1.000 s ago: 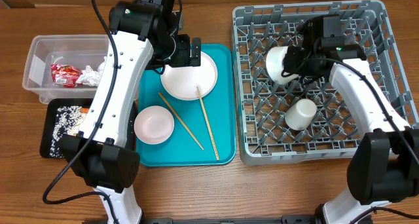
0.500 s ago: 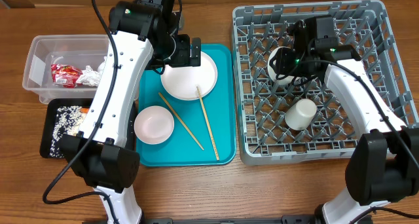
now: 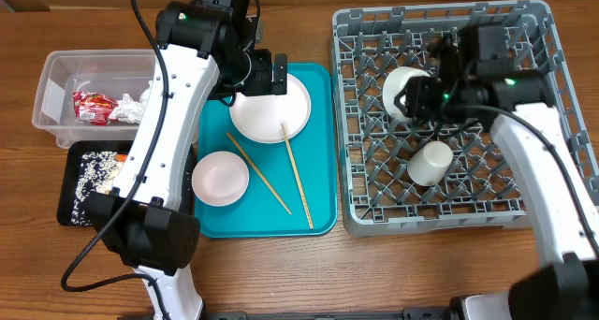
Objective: Sort waste into correct bins and load items into the dishwasher
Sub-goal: 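Set the white bowl down in the rack and open the right gripper, then reach the right gripper to the pink bowl on the teal tray and grasp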
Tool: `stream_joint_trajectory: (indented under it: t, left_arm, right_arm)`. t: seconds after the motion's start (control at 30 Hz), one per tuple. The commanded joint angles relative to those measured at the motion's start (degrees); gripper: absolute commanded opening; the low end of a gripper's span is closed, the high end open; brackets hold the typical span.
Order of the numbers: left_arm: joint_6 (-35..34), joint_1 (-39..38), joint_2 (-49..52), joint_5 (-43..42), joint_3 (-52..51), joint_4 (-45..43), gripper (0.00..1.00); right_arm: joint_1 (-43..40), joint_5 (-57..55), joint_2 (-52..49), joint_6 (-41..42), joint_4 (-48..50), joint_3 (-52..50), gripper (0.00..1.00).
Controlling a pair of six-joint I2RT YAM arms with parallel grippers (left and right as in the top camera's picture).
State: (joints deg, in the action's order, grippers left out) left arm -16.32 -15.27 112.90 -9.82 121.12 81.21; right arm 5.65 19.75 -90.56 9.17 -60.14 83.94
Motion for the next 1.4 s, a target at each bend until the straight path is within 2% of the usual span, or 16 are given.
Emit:
stream_joint_trajectory:
  t: [0.0, 0.1, 0.23, 0.43, 0.63, 0.9, 1.1, 1.2, 1.37]
  left_arm:
    - [0.44, -0.13, 0.22, -0.55, 0.55, -0.35, 1.00]
    - [0.46, -0.13, 0.22, -0.68, 0.55, -0.37, 1.00]
    - [0.46, 0.24, -0.11, -0.33, 0.61, 0.96, 1.00]
    - [-0.44, 3.61, -1.51, 4.79, 0.61, 4.31, 1.00]
    - [-0.33, 9.86, -4.35, 6.01, 0.61, 8.00, 1.00]
    - [0.92, 18.45, -11.26, 5.77, 0.61, 8.22, 1.00]
    - [1.14, 20.94, -13.60, 5.95, 0.61, 9.46, 1.00]
    - [1.11, 20.96, -13.60, 9.44, 0.59, 10.23, 1.00]
    - [-0.66, 22.40, -13.62, 10.86, 0.59, 9.33, 1.00]
  right_arm:
    - [-0.13, 7.76, 2.19, 0.07, -3.50, 1.73, 0.50]
    - [0.55, 14.12, 2.14, 0.02, -7.10, 1.64, 0.50]
    - [4.09, 12.98, 2.14, -0.79, -9.40, 1.62, 0.50]
    - [10.67, 10.80, 1.99, 0.11, -8.41, 1.62, 0.50]
    - [17.66, 9.01, 1.49, 5.84, -2.69, 1.57, 0.50]
    - [28.65, -0.44, -0.68, 14.91, 5.68, 1.57, 0.52]
    - [38.34, -11.50, -6.38, 15.34, 12.44, 1.57, 0.54]
    - [43.25, -18.03, -12.48, 15.30, 17.86, 1.57, 0.59]
    - [46.62, -18.62, -20.02, 15.30, 23.52, 1.57, 0.59]
